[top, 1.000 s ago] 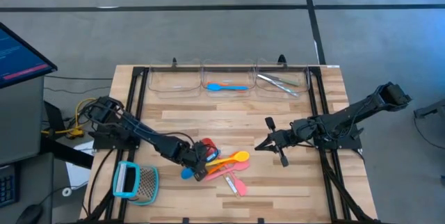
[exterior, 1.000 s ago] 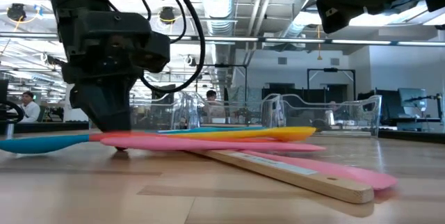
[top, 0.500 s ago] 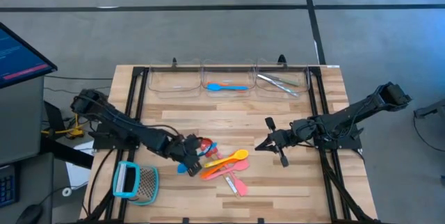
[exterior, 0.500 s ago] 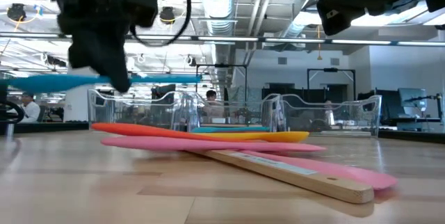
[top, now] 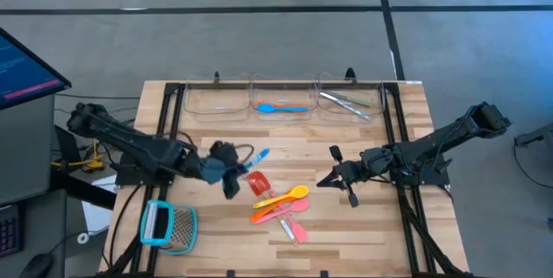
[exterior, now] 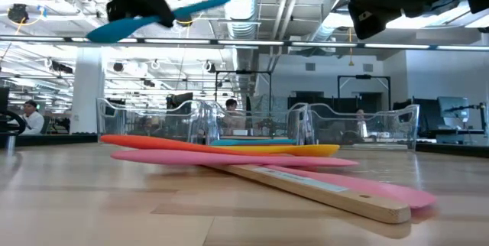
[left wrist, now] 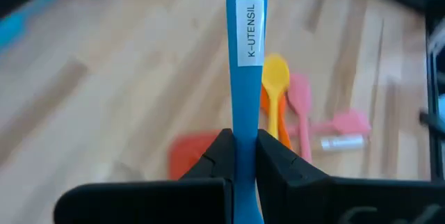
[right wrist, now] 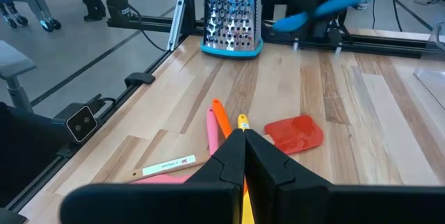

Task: Pick & Place Kitchen Items
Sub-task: Put the blue serving spoon into the left transparent bin

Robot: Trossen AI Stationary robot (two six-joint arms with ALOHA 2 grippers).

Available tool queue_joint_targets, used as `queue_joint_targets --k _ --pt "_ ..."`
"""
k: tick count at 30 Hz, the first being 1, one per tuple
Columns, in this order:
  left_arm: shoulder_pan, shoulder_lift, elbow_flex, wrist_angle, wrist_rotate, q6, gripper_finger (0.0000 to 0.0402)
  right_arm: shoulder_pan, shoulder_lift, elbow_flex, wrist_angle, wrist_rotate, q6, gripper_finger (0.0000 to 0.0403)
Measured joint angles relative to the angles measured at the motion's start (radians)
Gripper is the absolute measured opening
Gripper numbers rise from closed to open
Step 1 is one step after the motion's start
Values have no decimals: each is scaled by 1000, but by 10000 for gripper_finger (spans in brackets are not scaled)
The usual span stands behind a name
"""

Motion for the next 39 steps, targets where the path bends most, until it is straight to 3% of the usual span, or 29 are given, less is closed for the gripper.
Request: queue_joint_targets --k 13,22,25,30,39 --pt "194 -189 1 0 -142 366 8 -8 0 0 4 0 -5 1" --pt "458 -227 2 7 -202 680 8 -75 0 0 8 0 -65 1" --pt "560 -226 2 8 -176 730 8 -111 0 0 15 0 -81 1" --pt "702 -226 2 8 -39 770 8 -166 0 0 14 0 -80 1" --pt "844 -217 2 -35 64 805 8 -228 0 0 6 0 -83 1"
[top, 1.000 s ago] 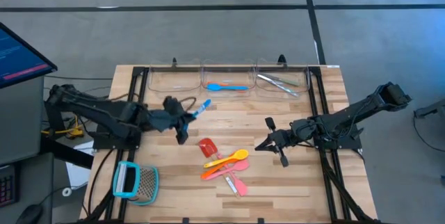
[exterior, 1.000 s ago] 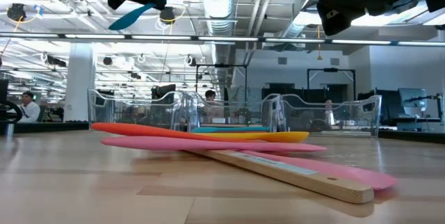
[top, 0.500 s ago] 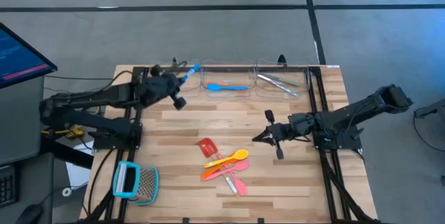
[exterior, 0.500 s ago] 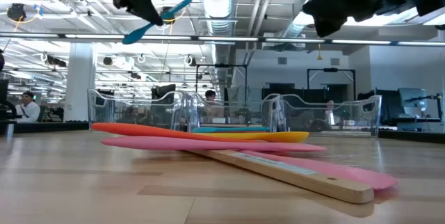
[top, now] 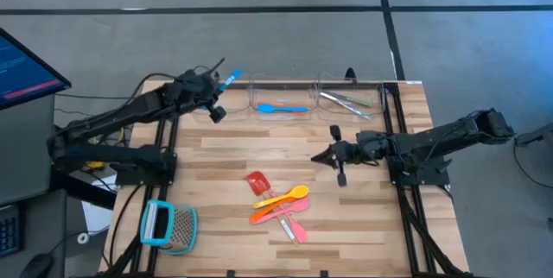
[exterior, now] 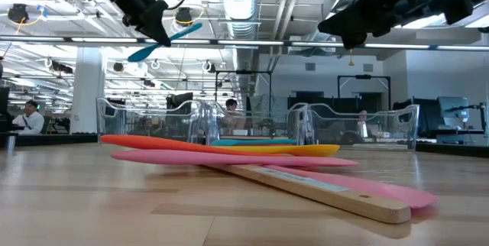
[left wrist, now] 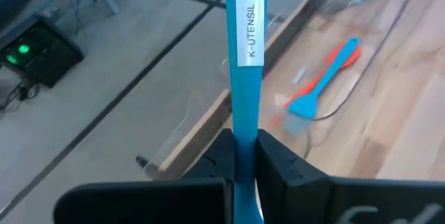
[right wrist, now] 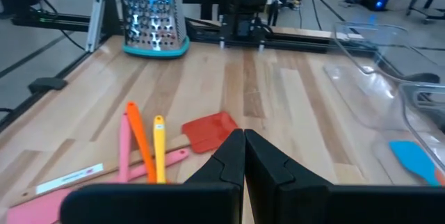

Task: Pick & Place Kitchen Items
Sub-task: Put the blue serving spoon into the left transparent bin

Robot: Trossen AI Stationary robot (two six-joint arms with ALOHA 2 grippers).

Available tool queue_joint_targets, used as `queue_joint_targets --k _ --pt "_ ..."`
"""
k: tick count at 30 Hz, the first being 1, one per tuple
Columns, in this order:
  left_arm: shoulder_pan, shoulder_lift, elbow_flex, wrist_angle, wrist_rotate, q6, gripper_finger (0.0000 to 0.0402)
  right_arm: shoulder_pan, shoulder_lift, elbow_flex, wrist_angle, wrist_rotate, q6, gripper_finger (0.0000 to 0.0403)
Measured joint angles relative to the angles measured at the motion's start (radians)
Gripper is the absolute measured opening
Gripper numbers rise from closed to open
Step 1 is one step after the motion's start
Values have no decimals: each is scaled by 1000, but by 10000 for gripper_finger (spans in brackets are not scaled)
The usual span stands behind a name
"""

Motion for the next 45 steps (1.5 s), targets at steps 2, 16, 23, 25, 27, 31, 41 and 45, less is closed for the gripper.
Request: queue_joint_targets --k 2,16,23,25,27,31,41,45 --pt "31 13 0 -23 4 23 8 -10 0 0 -2 0 -5 1" --pt "199 276 70 -186 92 75 8 -27 0 0 2 0 4 1" --pt "258 376 158 -192 92 124 8 -28 0 0 10 0 4 1" --pt "274 403 164 -193 92 124 8 -27 0 0 10 0 4 1" --pt "288 425 164 -204 105 124 8 -25 0 0 8 0 4 1" --pt "297 480 164 -209 154 137 8 -21 0 0 0 -1 -1 1" --pt "300 625 164 -181 161 184 8 -21 0 0 -13 -1 -4 1" --pt "310 666 164 -165 164 184 8 -21 0 0 -16 -1 -4 1"
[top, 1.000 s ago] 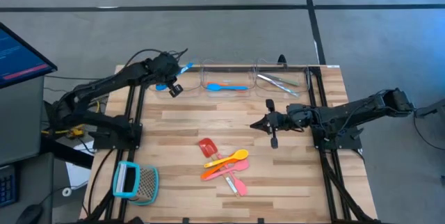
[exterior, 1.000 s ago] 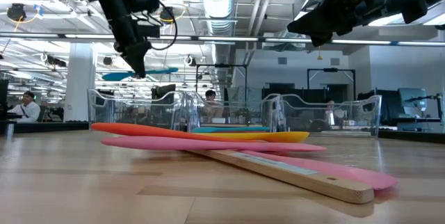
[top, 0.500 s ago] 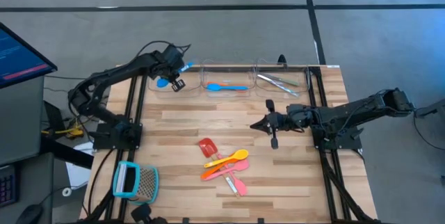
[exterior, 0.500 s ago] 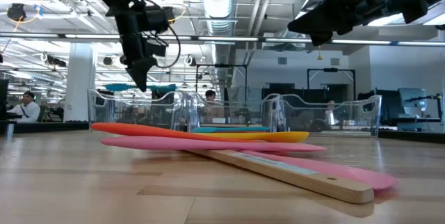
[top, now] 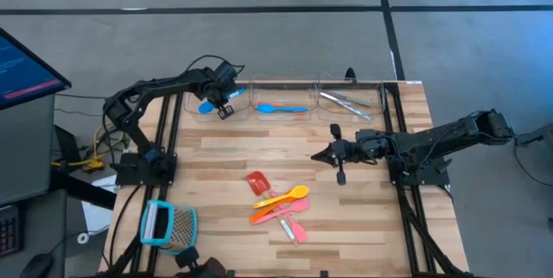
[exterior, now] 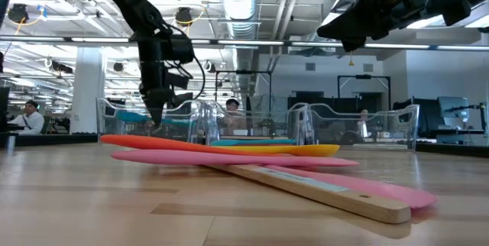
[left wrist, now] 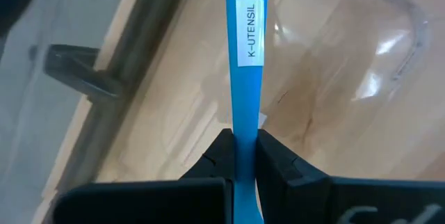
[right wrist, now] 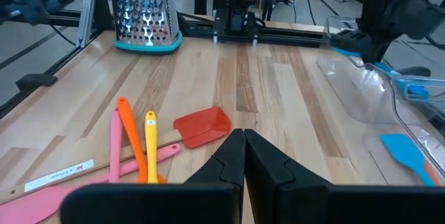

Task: Pick & Place Kitchen Items
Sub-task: Put the blue serving spoon into the left transparent bin

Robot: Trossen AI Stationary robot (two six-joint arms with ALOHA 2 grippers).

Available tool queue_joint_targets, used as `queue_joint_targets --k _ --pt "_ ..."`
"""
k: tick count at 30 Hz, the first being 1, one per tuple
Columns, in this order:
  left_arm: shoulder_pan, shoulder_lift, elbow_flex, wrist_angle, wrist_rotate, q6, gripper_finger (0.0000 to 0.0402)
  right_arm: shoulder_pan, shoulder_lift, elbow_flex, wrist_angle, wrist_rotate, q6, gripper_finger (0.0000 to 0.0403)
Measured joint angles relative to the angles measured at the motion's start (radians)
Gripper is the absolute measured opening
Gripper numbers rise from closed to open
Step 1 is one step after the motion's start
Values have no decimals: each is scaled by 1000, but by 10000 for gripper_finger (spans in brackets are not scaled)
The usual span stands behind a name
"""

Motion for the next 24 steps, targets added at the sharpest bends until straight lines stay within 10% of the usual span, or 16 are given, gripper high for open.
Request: queue_joint_targets --k 24 --pt "40 128 3 63 153 -11 8 0 0 0 -21 0 -2 1"
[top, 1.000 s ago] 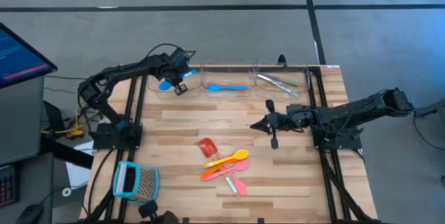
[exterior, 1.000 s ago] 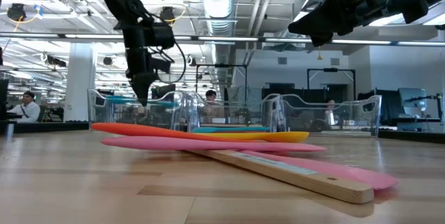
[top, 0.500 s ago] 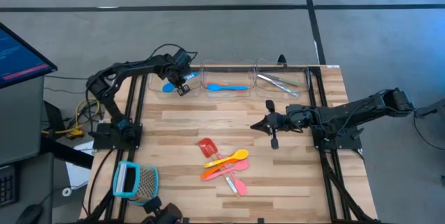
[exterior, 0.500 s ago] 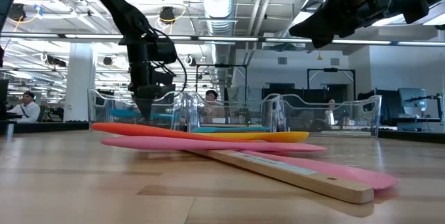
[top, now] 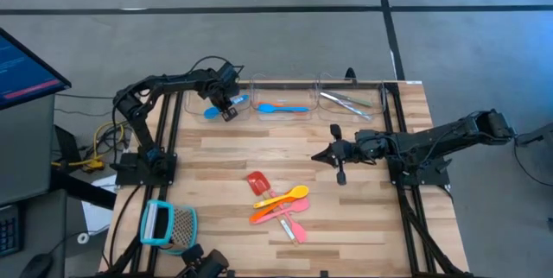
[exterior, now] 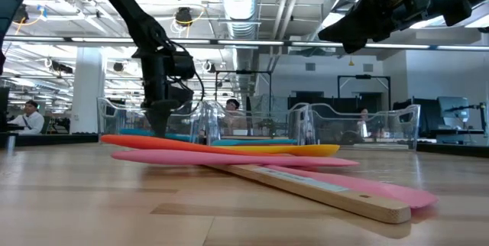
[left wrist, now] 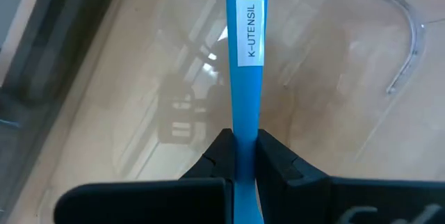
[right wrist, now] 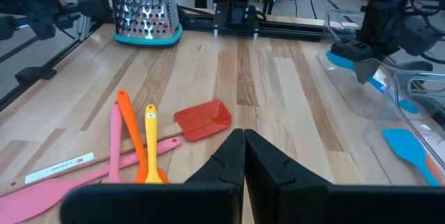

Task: Pick & Place Kitchen Items
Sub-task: Put the blue serving spoon into the left transparent bin, then put the yellow serving spoon into the left transparent bin

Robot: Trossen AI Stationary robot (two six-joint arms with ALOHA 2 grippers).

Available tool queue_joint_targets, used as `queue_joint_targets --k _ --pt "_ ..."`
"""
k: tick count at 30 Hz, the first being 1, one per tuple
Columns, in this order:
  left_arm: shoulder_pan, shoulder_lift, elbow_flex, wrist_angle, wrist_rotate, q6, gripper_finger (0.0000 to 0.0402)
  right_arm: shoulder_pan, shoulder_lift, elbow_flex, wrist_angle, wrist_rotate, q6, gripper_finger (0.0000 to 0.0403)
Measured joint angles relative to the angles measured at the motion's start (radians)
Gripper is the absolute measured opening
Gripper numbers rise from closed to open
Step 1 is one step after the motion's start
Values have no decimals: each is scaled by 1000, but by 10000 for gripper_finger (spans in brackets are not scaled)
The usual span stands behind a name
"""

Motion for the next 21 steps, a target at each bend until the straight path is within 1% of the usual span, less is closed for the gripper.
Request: queue_joint_targets --k 3,5,8,10,16,18,21 --pt "0 -12 -2 9 -18 1 11 0 0 0 0 0 0 1" --pt "-1 -24 -5 23 -45 2 21 0 0 0 0 0 0 1" --pt "0 -44 -5 44 -113 -19 46 0 0 0 -1 0 0 1" --pt "-1 -46 -5 47 -139 -24 68 0 0 0 -2 0 1 1" --pt "-4 -47 -5 47 -148 -24 131 0 0 0 -23 0 2 1" --pt "-6 -49 -5 48 -148 -24 142 0 0 0 -25 0 2 1" --pt "-7 -62 -4 54 -155 -27 145 0 0 0 -25 0 2 1"
